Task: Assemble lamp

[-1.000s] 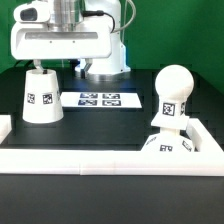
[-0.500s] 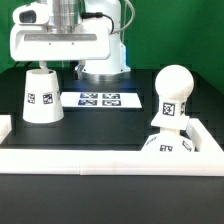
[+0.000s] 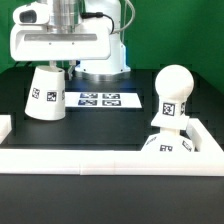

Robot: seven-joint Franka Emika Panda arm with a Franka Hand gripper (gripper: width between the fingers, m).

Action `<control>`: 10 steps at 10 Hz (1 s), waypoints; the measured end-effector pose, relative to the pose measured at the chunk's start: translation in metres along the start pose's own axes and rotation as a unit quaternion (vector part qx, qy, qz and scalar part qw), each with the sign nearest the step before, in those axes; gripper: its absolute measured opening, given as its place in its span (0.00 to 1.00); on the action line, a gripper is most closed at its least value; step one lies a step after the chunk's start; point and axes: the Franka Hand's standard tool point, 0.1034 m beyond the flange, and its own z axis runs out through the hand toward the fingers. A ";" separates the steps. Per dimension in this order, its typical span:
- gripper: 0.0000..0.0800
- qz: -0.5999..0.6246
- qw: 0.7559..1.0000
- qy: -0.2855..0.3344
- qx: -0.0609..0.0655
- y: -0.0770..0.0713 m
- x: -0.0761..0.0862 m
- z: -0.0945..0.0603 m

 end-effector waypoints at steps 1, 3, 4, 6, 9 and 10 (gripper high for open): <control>0.06 0.000 1.000 0.000 0.000 0.000 0.000 0.000; 0.06 0.000 1.000 0.000 0.000 0.000 0.000 0.000; 0.06 0.004 1.000 -0.004 0.003 -0.002 -0.001 -0.001; 0.06 0.007 1.000 -0.015 0.017 -0.015 -0.003 -0.013; 0.06 0.021 0.999 -0.024 0.029 -0.036 0.004 -0.034; 0.06 0.026 0.999 -0.024 0.031 -0.044 0.009 -0.041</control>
Offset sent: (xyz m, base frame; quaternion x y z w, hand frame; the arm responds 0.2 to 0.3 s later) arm 0.0000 0.0000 0.0000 0.0000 0.0000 0.0000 1.0000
